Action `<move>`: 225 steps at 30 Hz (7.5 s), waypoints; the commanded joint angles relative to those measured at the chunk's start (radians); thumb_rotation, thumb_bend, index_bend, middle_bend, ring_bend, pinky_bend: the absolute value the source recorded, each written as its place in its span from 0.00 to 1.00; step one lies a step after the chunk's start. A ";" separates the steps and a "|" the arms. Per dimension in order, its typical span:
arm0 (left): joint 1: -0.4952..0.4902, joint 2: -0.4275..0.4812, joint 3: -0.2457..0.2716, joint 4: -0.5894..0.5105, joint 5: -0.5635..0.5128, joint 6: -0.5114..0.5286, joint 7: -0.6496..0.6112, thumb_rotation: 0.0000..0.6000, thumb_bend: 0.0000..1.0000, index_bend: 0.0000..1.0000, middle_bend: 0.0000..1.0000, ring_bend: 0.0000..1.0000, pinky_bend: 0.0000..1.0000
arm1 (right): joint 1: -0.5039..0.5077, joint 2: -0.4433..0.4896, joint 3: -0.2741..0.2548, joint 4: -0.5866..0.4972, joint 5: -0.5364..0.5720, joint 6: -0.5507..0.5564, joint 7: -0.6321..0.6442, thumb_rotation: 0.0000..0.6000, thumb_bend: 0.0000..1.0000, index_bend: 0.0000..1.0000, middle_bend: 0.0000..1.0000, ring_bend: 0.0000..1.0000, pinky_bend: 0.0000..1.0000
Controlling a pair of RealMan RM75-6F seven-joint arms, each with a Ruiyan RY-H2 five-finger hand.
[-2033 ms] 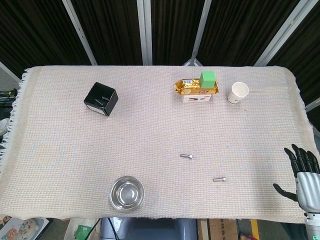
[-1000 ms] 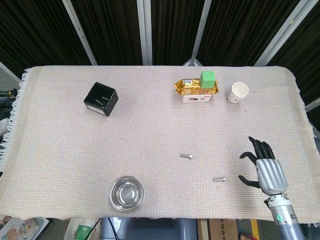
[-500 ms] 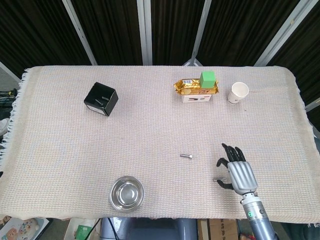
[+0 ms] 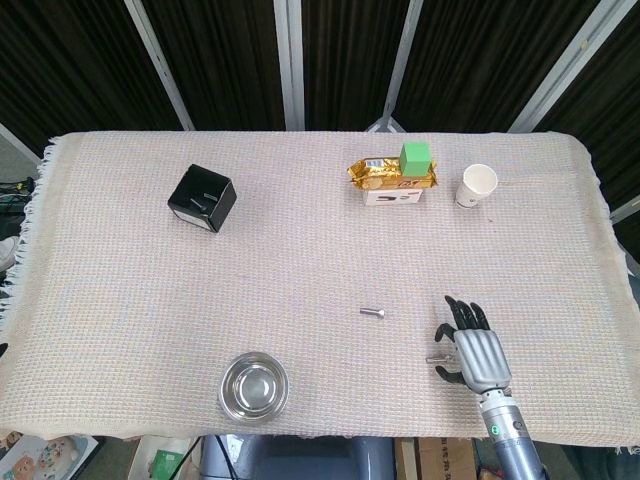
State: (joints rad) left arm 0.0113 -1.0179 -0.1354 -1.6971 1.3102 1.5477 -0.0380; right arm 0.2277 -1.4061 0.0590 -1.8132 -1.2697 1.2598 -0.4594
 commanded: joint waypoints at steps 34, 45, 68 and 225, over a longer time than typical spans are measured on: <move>0.003 0.003 -0.004 0.003 -0.003 0.004 -0.013 1.00 0.07 0.17 0.11 0.02 0.05 | 0.036 -0.080 0.002 0.142 0.060 -0.063 0.067 1.00 0.20 0.55 0.05 0.06 0.04; 0.001 0.002 -0.004 0.003 -0.005 0.000 -0.010 1.00 0.06 0.17 0.11 0.02 0.05 | 0.045 -0.096 0.000 0.148 0.063 -0.068 0.062 1.00 0.27 0.56 0.05 0.06 0.04; 0.000 0.002 -0.004 0.003 -0.006 -0.003 -0.008 1.00 0.07 0.17 0.11 0.02 0.05 | 0.059 -0.104 -0.006 0.144 0.105 -0.081 0.016 1.00 0.32 0.57 0.05 0.06 0.04; -0.003 0.018 0.000 0.011 -0.005 -0.023 -0.052 1.00 0.07 0.18 0.11 0.02 0.05 | 0.454 -0.371 0.266 0.025 0.658 0.193 -0.447 1.00 0.39 0.31 0.01 0.00 0.00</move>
State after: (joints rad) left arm 0.0088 -1.0001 -0.1346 -1.6868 1.3065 1.5253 -0.0893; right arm 0.6600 -1.7486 0.3117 -1.8135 -0.6318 1.4335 -0.8844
